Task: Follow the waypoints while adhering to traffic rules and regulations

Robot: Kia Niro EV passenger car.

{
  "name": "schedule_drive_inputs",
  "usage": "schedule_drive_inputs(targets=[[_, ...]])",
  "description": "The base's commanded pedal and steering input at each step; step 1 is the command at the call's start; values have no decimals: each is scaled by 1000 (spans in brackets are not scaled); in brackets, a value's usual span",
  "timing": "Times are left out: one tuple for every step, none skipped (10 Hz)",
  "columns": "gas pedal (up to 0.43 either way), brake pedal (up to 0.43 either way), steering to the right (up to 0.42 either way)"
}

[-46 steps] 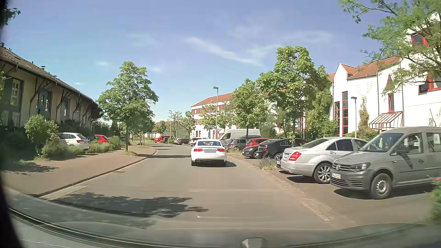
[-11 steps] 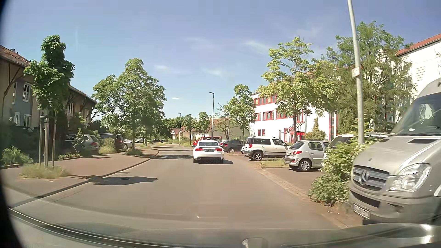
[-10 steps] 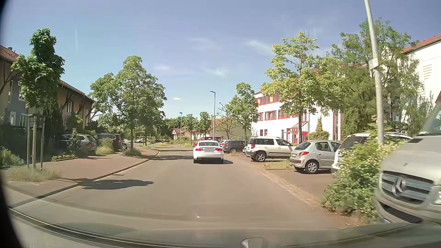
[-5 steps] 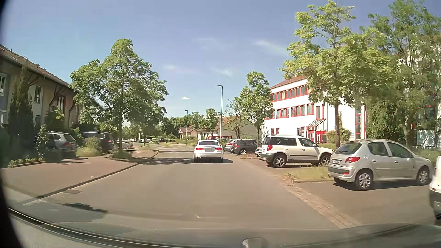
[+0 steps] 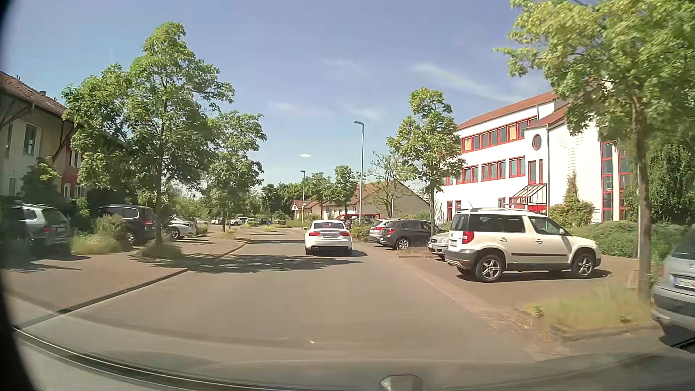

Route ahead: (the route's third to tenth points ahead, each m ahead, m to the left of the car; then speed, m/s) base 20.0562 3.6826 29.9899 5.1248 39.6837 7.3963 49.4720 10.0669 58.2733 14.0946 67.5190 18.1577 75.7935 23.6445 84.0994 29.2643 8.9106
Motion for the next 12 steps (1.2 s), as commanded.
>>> schedule_drive_inputs(targets=[[98, 30, -32], [98, 30, -33], [98, 30, -32], [98, 30, -33], [110, 30, -33], [110, 30, -33], [118, 30, -33], [138, 30, -33], [150, 30, -32], [150, 30, -33], [150, 30, -33], [138, 30, -32]])
